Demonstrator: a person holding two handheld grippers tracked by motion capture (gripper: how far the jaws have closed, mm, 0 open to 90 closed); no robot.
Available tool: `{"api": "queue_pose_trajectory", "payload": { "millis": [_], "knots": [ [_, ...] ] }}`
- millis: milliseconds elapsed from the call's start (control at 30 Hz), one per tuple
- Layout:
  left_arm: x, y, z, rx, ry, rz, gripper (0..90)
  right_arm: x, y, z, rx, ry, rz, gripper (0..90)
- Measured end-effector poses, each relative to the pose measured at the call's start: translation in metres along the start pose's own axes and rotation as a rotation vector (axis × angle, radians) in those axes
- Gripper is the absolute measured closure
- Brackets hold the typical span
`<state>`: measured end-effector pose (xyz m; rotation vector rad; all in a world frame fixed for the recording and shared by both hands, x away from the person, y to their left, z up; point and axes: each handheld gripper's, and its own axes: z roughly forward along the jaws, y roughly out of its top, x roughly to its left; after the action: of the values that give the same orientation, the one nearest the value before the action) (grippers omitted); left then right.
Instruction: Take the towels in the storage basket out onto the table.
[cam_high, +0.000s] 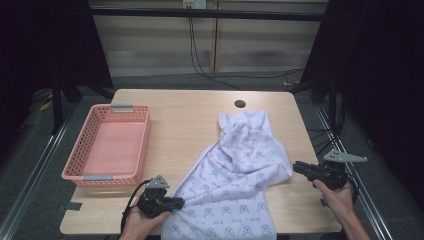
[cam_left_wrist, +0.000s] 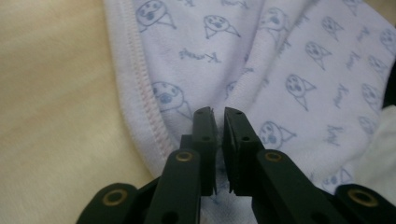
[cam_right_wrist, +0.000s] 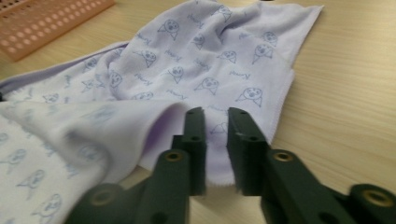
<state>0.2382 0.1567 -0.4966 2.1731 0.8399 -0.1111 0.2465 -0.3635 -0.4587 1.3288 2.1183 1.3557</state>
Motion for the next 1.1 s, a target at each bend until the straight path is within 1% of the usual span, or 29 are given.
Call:
{"api": "queue_pose_trajectory", "payload": {
  "millis": [33, 67, 133, 167, 200, 233, 300, 333, 367, 400, 433, 467, 500, 533, 567, 600, 633, 667, 700, 733, 767, 833, 867, 900, 967, 1000, 1033, 1067, 1100],
  "knots": [
    [-0.001, 0.000, 0.000, -0.004, 0.000, 0.004, 77.0, 0.002, 0.000, 0.002, 0.005, 0.037, -0.001, 71.9],
    [-0.001, 0.003, -0.001, -0.036, -0.005, -0.004, 76.3, 0.005, 0.000, 0.003, 0.009, 0.042, 0.002, 70.5],
    [0.002, 0.012, -0.001, -0.077, -0.023, 0.001, 75.1, 0.014, 0.000, 0.009, 0.023, 0.075, -0.015, 69.7],
    [0.002, 0.017, -0.001, -0.092, -0.015, 0.012, 74.2, 0.021, 0.001, 0.013, 0.026, 0.109, -0.028, 69.3],
    [0.003, 0.024, 0.001, -0.109, -0.008, 0.026, 74.1, 0.026, 0.002, 0.016, 0.040, 0.132, -0.028, 69.6],
    [0.006, 0.028, 0.003, -0.114, -0.009, 0.032, 74.1, 0.033, 0.002, 0.021, 0.071, 0.140, -0.032, 69.7],
    [0.012, 0.039, 0.011, -0.121, 0.007, 0.037, 74.1, 0.037, -0.002, 0.032, 0.126, 0.152, -0.032, 68.8],
    [0.016, 0.043, 0.016, -0.129, -0.006, 0.043, 74.1, 0.037, -0.005, 0.038, 0.144, 0.153, -0.043, 66.4],
    [0.020, 0.047, 0.021, -0.121, -0.023, 0.048, 74.2, 0.036, -0.007, 0.044, 0.162, 0.154, -0.044, 63.0],
    [0.024, 0.051, 0.027, -0.113, -0.008, 0.060, 74.2, 0.036, -0.009, 0.049, 0.177, 0.151, -0.062, 61.8],
    [0.028, 0.056, 0.032, -0.104, -0.008, 0.064, 74.5, 0.035, -0.009, 0.053, 0.186, 0.151, -0.068, 61.4],
    [0.032, 0.059, 0.037, -0.111, -0.011, 0.060, 75.1, 0.033, -0.009, 0.056, 0.190, 0.160, -0.056, 59.6],
    [0.035, 0.061, 0.042, -0.106, 0.003, 0.059, 75.4, 0.032, -0.009, 0.060, 0.193, 0.168, -0.037, 58.3],
    [0.037, 0.062, 0.046, -0.100, 0.007, 0.061, 75.2, 0.033, -0.009, 0.064, 0.201, 0.168, -0.041, 57.3],
    [0.039, 0.063, 0.049, -0.094, 0.016, 0.069, 74.8, 0.034, -0.009, 0.068, 0.220, 0.158, -0.058, 56.8],
    [0.041, 0.063, 0.051, -0.084, 0.037, 0.076, 74.4, 0.036, -0.011, 0.072, 0.233, 0.151, -0.077, 56.8],
    [0.042, 0.062, 0.051, -0.084, 0.038, 0.081, 74.1, 0.038, -0.013, 0.074, 0.253, 0.150, -0.085, 58.5],
    [0.042, 0.061, 0.051, -0.087, 0.033, 0.080, 74.7, 0.041, -0.015, 0.075, 0.254, 0.138, -0.112, 67.2],
    [0.041, 0.060, 0.049, -0.082, 0.046, 0.085, 75.2, 0.043, -0.014, 0.074, 0.254, 0.142, -0.132, 79.0],
    [0.040, 0.058, 0.048, -0.077, 0.068, 0.095, 77.7, 0.043, -0.014, 0.070, 0.240, 0.150, -0.122, 85.5],
    [0.038, 0.057, 0.045, -0.069, 0.078, 0.105, 79.3, 0.043, -0.013, 0.066, 0.219, 0.157, -0.105, 88.9],
    [0.037, 0.051, 0.040, -0.069, 0.079, 0.108, 79.5, 0.042, -0.011, 0.054, 0.174, 0.155, -0.078, 89.4],
    [0.036, 0.048, 0.037, -0.067, 0.078, 0.109, 80.0, 0.041, -0.010, 0.047, 0.150, 0.165, -0.055, 89.5],
    [0.035, 0.044, 0.034, -0.067, 0.077, 0.101, 80.2, 0.039, -0.010, 0.040, 0.127, 0.166, -0.038, 89.5],
    [0.032, 0.036, 0.027, -0.054, 0.071, 0.099, 80.3, 0.036, -0.011, 0.024, 0.110, 0.157, -0.020, 89.6],
    [0.029, 0.033, 0.023, -0.044, 0.076, 0.107, 80.3, 0.035, -0.012, 0.019, 0.100, 0.153, -0.017, 89.6],
    [0.025, 0.029, 0.019, -0.028, 0.085, 0.129, 80.3, 0.034, -0.013, 0.012, 0.097, 0.152, -0.009, 89.6],
    [0.022, 0.026, 0.016, -0.020, 0.078, 0.122, 80.3, 0.033, -0.015, 0.005, 0.091, 0.146, -0.004, 89.6],
    [0.020, 0.022, 0.014, -0.019, 0.070, 0.104, 80.3, 0.033, -0.016, 0.001, 0.092, 0.148, 0.000, 89.5]
  ]
}}
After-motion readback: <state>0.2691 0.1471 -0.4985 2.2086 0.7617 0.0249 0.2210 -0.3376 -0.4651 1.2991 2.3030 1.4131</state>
